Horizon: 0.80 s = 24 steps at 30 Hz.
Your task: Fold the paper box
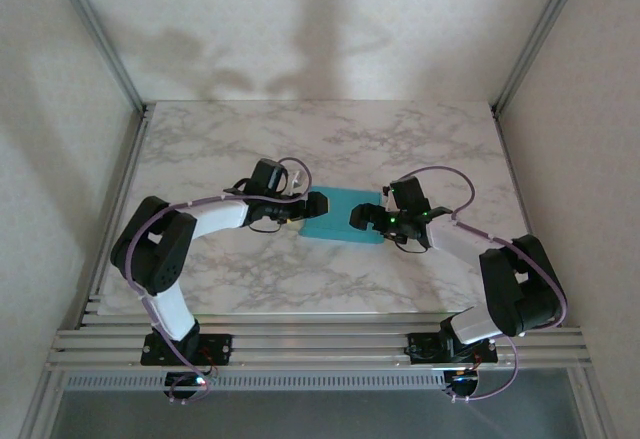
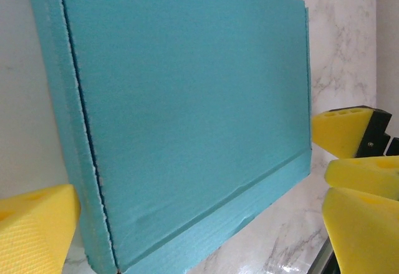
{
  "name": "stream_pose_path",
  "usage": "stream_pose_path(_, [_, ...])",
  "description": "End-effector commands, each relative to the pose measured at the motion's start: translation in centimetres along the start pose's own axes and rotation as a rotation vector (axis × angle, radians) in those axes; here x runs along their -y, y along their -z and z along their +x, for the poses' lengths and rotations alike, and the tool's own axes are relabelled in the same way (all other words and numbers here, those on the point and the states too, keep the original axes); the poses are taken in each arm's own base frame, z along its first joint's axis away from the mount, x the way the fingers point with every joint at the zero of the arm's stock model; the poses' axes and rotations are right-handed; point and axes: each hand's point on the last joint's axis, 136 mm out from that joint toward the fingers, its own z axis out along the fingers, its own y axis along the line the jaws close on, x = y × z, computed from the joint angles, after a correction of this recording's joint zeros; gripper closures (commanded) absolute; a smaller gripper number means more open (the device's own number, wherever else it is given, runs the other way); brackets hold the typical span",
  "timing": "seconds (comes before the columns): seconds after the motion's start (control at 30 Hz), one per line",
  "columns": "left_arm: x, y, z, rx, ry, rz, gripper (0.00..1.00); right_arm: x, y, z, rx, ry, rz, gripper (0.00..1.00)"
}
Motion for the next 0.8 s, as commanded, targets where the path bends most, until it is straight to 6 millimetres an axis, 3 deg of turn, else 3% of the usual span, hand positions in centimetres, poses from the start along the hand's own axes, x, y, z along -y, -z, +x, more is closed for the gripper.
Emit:
stream_pose_path(0.0, [0.4, -0.7, 0.4, -0.039, -0.016, 0.020, 0.01, -0.3, -0.3, 0.1, -0.012, 0.008, -0.018, 0.01])
stream_pose_path(0.37, [0.2, -0.8, 0.3, -0.047, -0.004, 0.002, 0.01, 0.1, -0.3, 0.1, -0.001, 0.007, -0.001, 0.01])
stream_pose_path(0.57, [2.4, 0.0, 0.0, -0.052, -0.022, 0.088, 0.01, -1.2, 0.1, -0.1, 0.010, 0.025, -0.062, 0.02])
stream_pose_path(0.77, [4.8, 1.5, -0.6, -0.034, -0.035, 0.168, 0.01, -1.8, 2.0, -0.9, 0.049, 0.045, -0.051, 0.03])
